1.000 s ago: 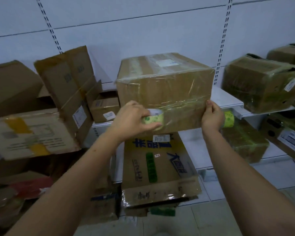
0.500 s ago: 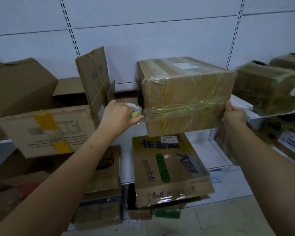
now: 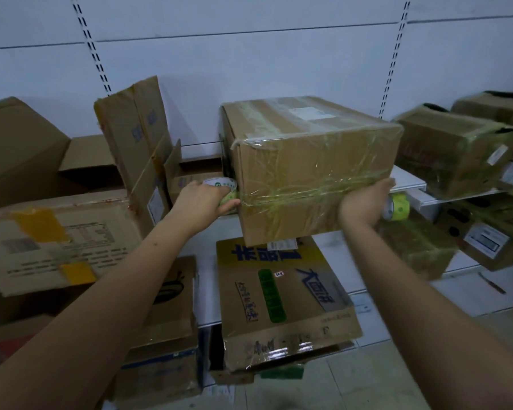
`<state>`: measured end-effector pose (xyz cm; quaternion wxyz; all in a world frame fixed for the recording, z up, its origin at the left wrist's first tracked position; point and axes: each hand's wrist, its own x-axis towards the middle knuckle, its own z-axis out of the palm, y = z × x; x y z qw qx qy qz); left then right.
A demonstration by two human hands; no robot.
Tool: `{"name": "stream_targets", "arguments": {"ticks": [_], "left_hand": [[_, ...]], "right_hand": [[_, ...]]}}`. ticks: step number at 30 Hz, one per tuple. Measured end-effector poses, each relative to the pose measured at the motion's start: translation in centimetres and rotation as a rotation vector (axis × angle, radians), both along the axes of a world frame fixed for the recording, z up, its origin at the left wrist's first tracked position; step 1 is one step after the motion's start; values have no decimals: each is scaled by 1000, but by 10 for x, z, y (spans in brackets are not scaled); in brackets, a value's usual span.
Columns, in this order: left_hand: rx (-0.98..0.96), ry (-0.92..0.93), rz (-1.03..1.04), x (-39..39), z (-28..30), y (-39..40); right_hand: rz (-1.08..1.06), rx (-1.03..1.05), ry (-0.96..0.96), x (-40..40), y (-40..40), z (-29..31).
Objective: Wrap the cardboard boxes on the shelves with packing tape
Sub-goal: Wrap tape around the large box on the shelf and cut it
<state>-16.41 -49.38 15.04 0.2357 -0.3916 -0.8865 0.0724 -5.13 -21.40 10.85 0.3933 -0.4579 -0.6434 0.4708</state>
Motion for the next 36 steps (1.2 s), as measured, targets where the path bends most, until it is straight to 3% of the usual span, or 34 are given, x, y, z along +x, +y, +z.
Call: {"name": "stream_targets", "arguments": {"ticks": [2, 5, 8, 11, 15, 17, 22, 25, 28, 32, 36], "left_hand": [[32, -26, -40, 1, -1, 3], [56, -83, -63, 1, -2, 10], [105, -223, -78, 1, 0, 11], [151, -465, -67, -5, 4, 7], [413, -762, -114, -11, 7, 4], [426, -703, -148, -9, 5, 3], [358, -295, -160, 7, -7, 1], [335, -279, -98, 20, -11, -6], [466, -299, -63, 42, -10, -9], [723, -70, -137, 85, -1, 18], [742, 39, -300, 123, -1, 81]], "right_hand": [[-31, 152, -79, -15, -62, -4], [210, 391, -50, -26, -150, -24], [251, 538, -108, -37, -171, -39], [266, 539, -160, -42, -166, -36], [202, 532, -258, -45, -172, -32], [194, 522, -286, -46, -175, -28], [182, 517, -342, -48, -180, -22], [211, 528, -341, -37, -179, -22], [303, 607, -327, -12, -165, -25], [290, 713, -172, 31, -118, -21], [192, 665, -70, 68, -42, -4]]}}
